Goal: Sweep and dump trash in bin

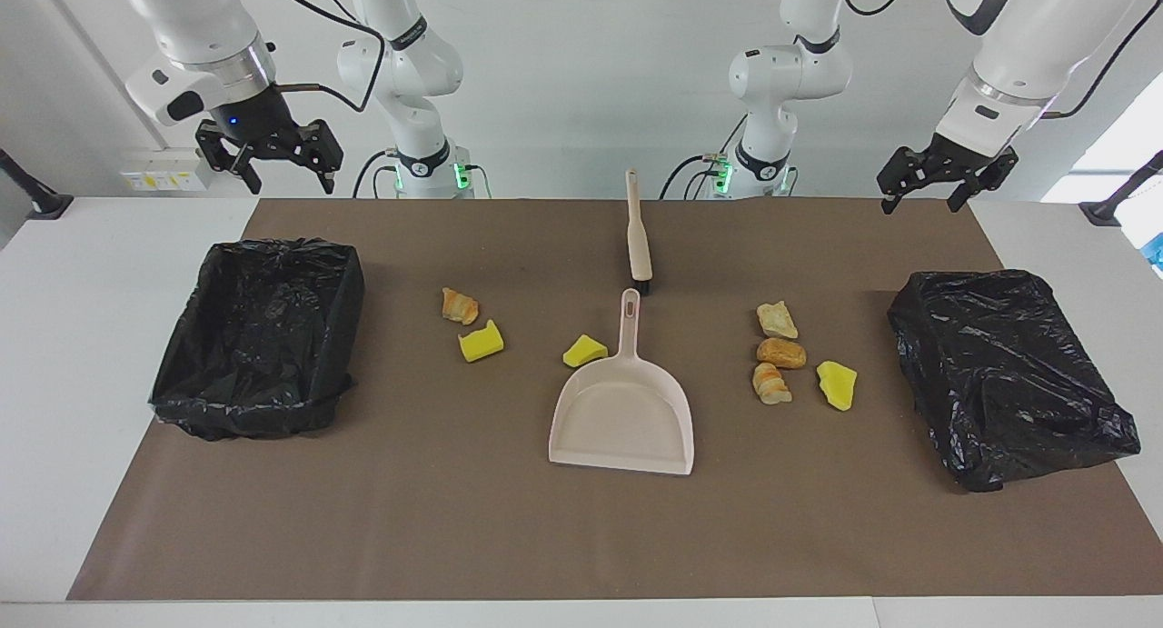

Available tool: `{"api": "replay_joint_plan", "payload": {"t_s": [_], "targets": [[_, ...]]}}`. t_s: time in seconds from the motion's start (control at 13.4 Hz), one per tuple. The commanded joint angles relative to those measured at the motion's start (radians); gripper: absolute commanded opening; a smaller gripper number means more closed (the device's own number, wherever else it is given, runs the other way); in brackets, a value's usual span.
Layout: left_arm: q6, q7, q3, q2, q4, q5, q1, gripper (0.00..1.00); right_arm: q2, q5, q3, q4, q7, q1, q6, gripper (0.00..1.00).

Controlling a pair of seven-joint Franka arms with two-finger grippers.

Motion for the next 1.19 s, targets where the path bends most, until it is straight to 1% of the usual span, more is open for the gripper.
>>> {"api": "replay_joint_plan", "payload": {"t_s": [0.0,0.3,0.45,0.97,1.12], "targets": [[-0.02,0.013,0.066,-0.02,-0.004,-0.011,-0.054,1.0,-0.017,0.027,0.001,-0.022,0.007,-0.007,0.02,1.0],[0.01,0.008,0.058,-0.019,-0.007,-0.02,-0.049,1.0,-0.017,0.027,0.001,-0.023,0.005,-0.007,0.018,1.0],[0.059,0.001,0.061,-0.017,-0.007,-0.037,-0.051,1.0,-0.017,0.027,0.001,-0.023,0.005,-0.007,0.018,1.0],[0.05,0.008,0.063,-0.02,-0.012,-0.039,-0.052,1.0,-0.02,0.027,0.001,-0.025,0.004,-0.007,0.015,1.0],[0.05,0.008,0.064,-0.029,-0.028,-0.039,-0.051,1.0,-0.02,0.027,0.001,-0.025,0.004,-0.007,0.015,1.0]]}}
